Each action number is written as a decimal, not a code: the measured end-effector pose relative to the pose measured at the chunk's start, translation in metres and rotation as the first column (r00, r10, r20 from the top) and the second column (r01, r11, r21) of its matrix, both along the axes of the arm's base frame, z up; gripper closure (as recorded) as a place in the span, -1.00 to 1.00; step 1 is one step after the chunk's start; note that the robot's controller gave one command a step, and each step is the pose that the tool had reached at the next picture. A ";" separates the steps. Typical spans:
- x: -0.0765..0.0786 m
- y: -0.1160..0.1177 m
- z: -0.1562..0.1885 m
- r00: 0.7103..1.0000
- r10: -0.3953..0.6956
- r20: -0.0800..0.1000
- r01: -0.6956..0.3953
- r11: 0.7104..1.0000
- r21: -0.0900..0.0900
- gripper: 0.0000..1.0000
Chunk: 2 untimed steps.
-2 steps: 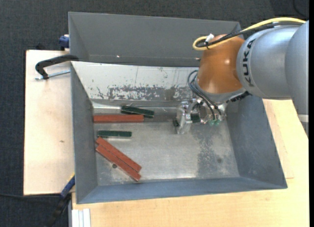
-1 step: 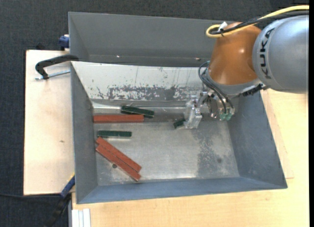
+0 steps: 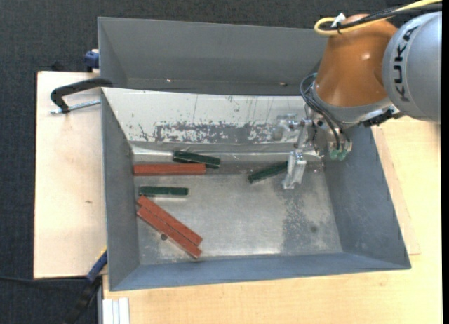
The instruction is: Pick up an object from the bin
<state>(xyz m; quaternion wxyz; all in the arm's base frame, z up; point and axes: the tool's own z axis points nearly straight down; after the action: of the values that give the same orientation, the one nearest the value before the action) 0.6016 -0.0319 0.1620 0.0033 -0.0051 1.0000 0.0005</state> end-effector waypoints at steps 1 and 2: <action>0.000 0.000 0.000 1.000 0.000 0.000 0.000 1.000 0.000 -1.00; 0.000 -0.009 -0.091 1.000 -0.008 -0.004 0.008 1.000 0.001 1.00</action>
Offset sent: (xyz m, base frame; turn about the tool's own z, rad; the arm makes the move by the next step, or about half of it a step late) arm -0.0014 -0.0105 -0.0920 0.0076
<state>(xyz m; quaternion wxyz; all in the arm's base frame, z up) 0.6013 -0.0411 0.0711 0.0014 -0.0011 1.0000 0.0009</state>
